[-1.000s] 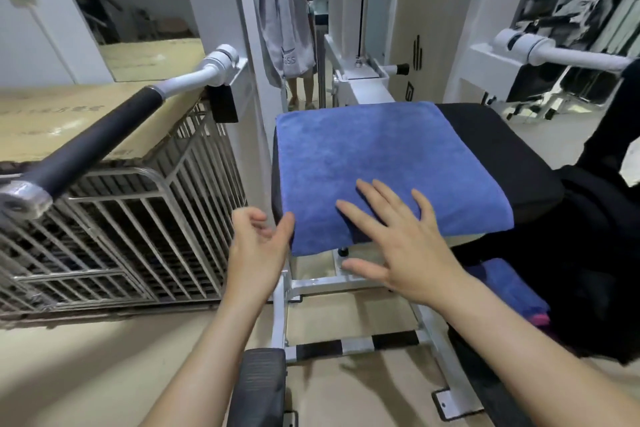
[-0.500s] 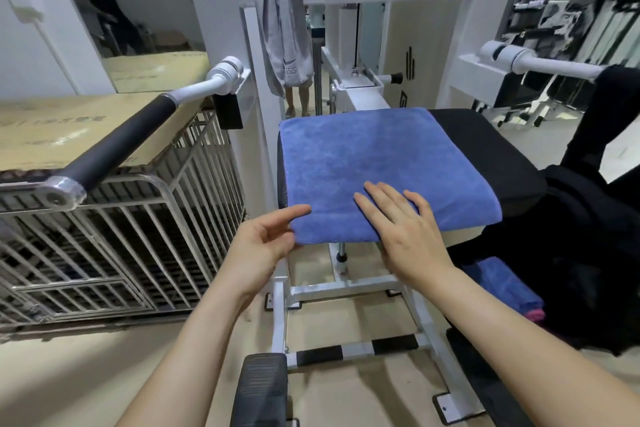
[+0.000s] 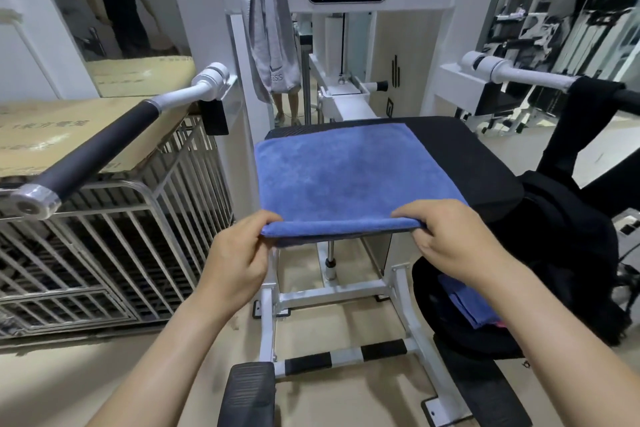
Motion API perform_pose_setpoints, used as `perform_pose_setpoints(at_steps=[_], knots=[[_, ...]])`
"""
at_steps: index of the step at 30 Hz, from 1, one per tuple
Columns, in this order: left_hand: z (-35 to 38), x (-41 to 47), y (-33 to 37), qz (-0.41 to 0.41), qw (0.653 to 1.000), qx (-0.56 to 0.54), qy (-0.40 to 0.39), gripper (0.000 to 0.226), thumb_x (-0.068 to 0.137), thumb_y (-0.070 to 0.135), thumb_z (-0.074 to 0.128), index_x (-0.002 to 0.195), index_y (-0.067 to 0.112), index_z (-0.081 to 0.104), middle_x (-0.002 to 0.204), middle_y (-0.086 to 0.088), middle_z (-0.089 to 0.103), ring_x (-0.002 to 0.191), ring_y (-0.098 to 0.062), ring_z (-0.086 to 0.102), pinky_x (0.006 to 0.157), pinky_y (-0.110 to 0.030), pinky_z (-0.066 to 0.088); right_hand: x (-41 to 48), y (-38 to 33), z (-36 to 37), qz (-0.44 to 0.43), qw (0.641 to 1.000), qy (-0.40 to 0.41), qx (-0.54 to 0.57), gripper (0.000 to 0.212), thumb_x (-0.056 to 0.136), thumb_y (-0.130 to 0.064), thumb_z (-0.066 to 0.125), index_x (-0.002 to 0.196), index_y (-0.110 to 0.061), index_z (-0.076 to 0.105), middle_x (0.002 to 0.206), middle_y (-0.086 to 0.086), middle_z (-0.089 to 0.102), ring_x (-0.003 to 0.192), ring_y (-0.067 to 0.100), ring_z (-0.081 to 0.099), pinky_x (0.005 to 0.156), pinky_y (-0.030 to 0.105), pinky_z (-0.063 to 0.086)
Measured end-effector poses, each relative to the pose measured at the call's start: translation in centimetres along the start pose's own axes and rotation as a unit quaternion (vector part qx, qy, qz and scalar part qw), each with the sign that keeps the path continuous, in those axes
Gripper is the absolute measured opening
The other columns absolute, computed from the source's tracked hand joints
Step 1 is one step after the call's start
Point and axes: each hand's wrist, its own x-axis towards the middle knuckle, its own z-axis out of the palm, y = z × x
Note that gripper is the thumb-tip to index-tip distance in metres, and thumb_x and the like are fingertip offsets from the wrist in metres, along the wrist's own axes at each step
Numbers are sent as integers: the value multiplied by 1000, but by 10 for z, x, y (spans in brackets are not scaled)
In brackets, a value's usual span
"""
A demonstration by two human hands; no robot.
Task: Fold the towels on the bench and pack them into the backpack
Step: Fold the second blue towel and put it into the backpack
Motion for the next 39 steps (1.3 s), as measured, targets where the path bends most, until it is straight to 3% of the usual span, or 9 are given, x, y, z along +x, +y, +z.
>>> perform_pose_setpoints(at_steps=[5,8,10,13,20,26,31,35,39], knots=[[-12,13,-4,-60,995,-45,72,19,92,13,41,92,26,55,82,8,60,69,-5,56,62,-15,40,-7,19,-27,49,991,-119,-20,16,74,-13,57,74,-29,58,64,-8,58,63,12,54,60,32,44],[-11,31,-6,-98,988,-53,104,17,99,10,41,93,18,55,81,7,61,70,5,53,60,-7,38,1,43,-50,79,968,-195,138,9,74,-6,60,67,-12,62,61,-3,55,61,13,49,62,33,41],[-10,47,-9,-137,980,-54,134,17,101,10,40,95,15,54,79,8,58,69,3,50,61,-8,37,17,53,-61,89,940,-132,303,9,84,1,61,76,-1,64,67,4,56,66,14,51,68,34,42],[-2,79,-19,-215,965,-36,148,16,101,17,38,101,15,54,82,5,56,74,-9,49,61,-16,38,58,58,-48,178,850,-14,496,21,95,-3,53,91,-13,71,82,-1,73,73,8,67,69,27,55],[19,143,-68,-297,948,107,37,29,101,26,38,114,10,58,118,-18,63,108,-35,57,80,-35,38,148,69,7,246,955,69,148,26,97,-19,41,107,-7,61,112,20,65,103,36,59,75,33,40],[21,146,-86,-335,931,144,-25,34,96,32,45,78,8,59,80,-12,62,84,-34,58,66,-35,37,152,61,20,217,971,64,-82,22,97,-19,39,108,-5,51,106,23,63,92,41,59,65,36,36],[25,133,-81,-469,882,-52,-2,45,94,44,47,71,7,57,71,-7,58,67,-24,54,61,-30,37,152,55,19,243,962,29,-118,44,98,-28,40,136,-6,38,130,21,47,115,41,49,75,40,36],[18,123,-74,-529,813,-245,-8,38,91,47,56,89,10,66,85,-5,72,80,-19,68,67,-29,50,151,56,1,259,961,-60,-83,56,94,-50,45,126,-4,48,127,19,52,114,38,51,78,39,39],[12,109,-72,-501,810,-302,-39,30,85,27,70,101,1,68,99,-14,74,83,-24,67,80,-36,52,142,51,-18,269,954,-124,-37,49,82,-56,63,93,-10,53,91,5,56,82,25,54,62,32,37]])
